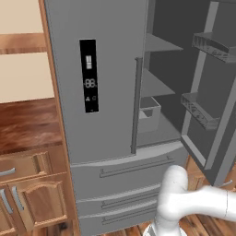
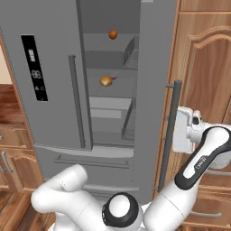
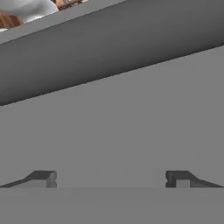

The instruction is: Place the potato in the correct fridge rack based on whether it is a fruit or vegetable. Finally, close the fridge door.

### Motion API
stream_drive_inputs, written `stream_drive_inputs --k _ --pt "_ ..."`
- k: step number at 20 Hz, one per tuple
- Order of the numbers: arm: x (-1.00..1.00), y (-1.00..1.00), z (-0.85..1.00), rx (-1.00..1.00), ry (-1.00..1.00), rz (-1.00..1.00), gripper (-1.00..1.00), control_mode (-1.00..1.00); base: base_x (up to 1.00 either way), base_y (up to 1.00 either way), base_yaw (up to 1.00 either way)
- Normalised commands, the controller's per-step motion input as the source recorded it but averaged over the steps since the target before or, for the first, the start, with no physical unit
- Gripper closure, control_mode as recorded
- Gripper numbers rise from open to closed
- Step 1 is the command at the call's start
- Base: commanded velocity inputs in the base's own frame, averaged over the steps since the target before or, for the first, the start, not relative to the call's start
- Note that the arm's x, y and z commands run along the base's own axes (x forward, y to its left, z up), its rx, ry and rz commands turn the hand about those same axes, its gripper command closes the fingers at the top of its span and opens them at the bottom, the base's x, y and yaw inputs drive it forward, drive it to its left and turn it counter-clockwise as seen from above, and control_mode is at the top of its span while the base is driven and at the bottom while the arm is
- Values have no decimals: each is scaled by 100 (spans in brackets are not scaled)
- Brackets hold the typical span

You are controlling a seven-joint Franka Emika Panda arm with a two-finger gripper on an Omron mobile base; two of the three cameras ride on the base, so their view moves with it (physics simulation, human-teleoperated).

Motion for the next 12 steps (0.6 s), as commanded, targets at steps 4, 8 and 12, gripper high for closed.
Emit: stream_drive_inputs --k 4,8,12 --pt "-23 100 -9 -21 -27 28 -100 -100 0 0 0" --pt "-2 100 0 -19 -34 19 -100 -100 0 0 0" --pt "0 100 0 -18 -32 6 -100 -100 0 0 0"
